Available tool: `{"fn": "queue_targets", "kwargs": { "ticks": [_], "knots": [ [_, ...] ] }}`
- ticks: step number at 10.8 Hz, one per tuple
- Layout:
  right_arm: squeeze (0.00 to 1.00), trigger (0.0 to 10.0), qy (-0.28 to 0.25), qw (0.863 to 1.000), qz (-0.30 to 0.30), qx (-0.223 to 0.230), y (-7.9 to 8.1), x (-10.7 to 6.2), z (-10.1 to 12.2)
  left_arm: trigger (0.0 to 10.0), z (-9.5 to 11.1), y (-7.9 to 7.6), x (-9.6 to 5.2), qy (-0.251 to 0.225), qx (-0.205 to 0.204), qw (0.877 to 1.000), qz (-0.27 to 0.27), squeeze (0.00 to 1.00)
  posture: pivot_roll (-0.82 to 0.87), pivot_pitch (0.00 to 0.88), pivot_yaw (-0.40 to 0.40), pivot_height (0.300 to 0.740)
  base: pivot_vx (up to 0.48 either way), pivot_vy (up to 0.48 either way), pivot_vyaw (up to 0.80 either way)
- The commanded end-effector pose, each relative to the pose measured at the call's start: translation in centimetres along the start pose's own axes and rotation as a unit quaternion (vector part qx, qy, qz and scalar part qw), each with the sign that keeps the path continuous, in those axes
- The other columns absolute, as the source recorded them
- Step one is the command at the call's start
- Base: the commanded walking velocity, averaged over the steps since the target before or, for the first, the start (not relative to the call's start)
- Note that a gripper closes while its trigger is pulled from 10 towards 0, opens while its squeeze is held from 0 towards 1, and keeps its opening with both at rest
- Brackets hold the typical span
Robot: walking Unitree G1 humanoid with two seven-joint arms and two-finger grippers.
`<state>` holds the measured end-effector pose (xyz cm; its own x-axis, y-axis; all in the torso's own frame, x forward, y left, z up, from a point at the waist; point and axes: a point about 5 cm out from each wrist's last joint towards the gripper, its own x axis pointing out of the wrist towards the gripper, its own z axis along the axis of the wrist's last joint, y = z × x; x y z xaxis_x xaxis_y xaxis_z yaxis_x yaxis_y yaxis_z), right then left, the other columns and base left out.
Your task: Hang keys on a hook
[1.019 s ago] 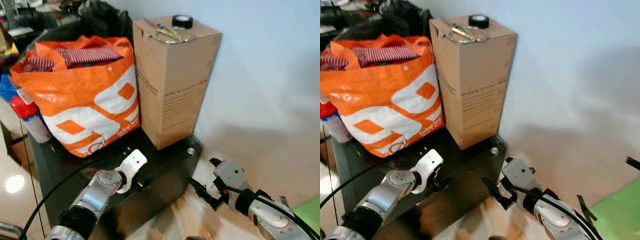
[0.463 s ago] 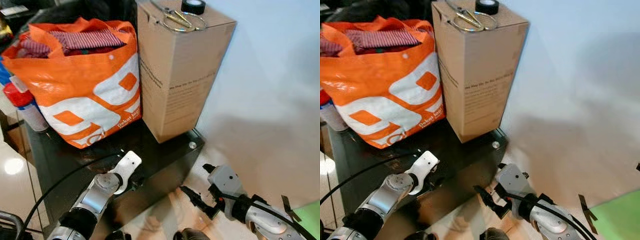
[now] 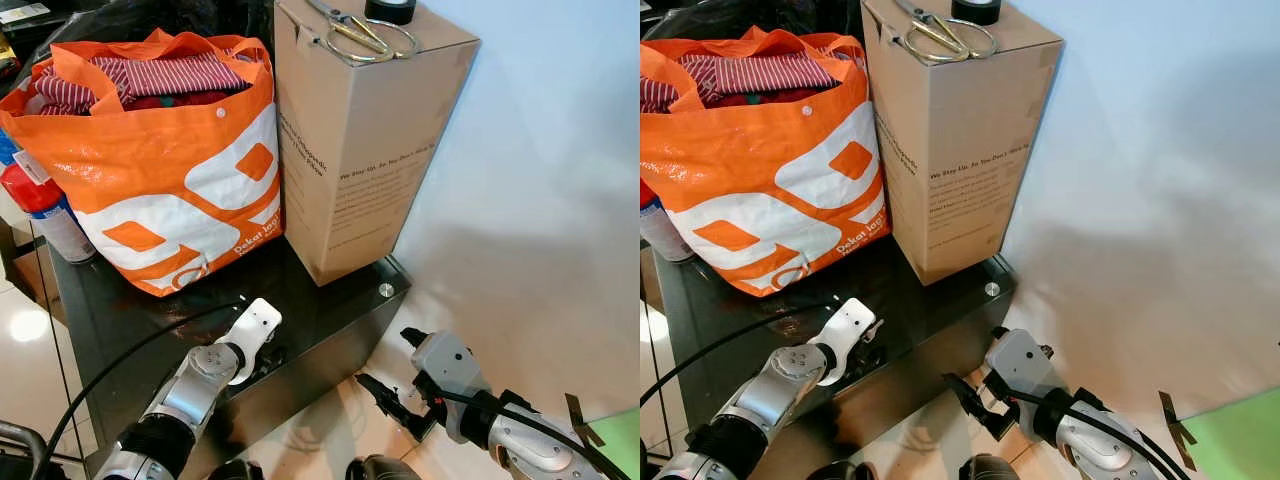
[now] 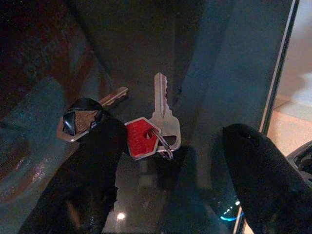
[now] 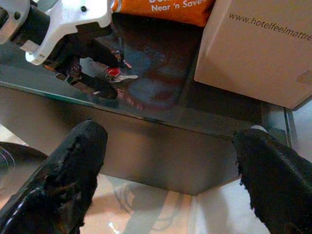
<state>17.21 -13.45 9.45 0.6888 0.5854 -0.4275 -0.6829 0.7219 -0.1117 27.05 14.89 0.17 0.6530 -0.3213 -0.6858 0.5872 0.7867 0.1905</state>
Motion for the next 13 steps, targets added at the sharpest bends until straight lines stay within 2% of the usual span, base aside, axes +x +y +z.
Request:
{"fn": "queue_targets", "kwargs": {
  "ticks": [1, 5, 9, 13],
  "knots": [
    [0.0, 10.0, 0.005, 1.0, -0.001, -0.003, -0.21, -0.11, -0.04, 0.0, -0.74, -0.44, 0.15, 0.019, -0.003, 1.0, -0.008, 0.0, -0.19, 0.118, -0.048, 0.732, 0.0, 0.0, 0.0],
    [0.0, 10.0, 0.001, 0.999, 0.034, -0.009, 0.22, -0.41, 0.15, 0.0, -1.25, -0.29, 0.05, 0.032, 0.002, 0.999, -0.007, 0.0, -0.19, 0.109, -0.046, 0.732, 0.0, 0.0, 0.0],
    [0.0, 10.0, 0.003, 0.999, 0.029, -0.012, -0.04, -0.31, 0.06, 0.0, -0.97, -0.38, 0.25, 0.03, -0.001, 1.0, -0.009, 0.0, -0.19, 0.098, -0.038, 0.732, 0.0, 0.0, 0.0],
    [0.0, 10.0, -0.002, 1.0, 0.022, -0.017, -0.66, 0.22, 0.22, 0.0, -0.65, 0.27, 0.1, 0.025, -0.001, 1.0, -0.007, 0.0, -0.19, 0.066, -0.03, 0.732, 0.0, 0.0, 0.0]
  ]
}}
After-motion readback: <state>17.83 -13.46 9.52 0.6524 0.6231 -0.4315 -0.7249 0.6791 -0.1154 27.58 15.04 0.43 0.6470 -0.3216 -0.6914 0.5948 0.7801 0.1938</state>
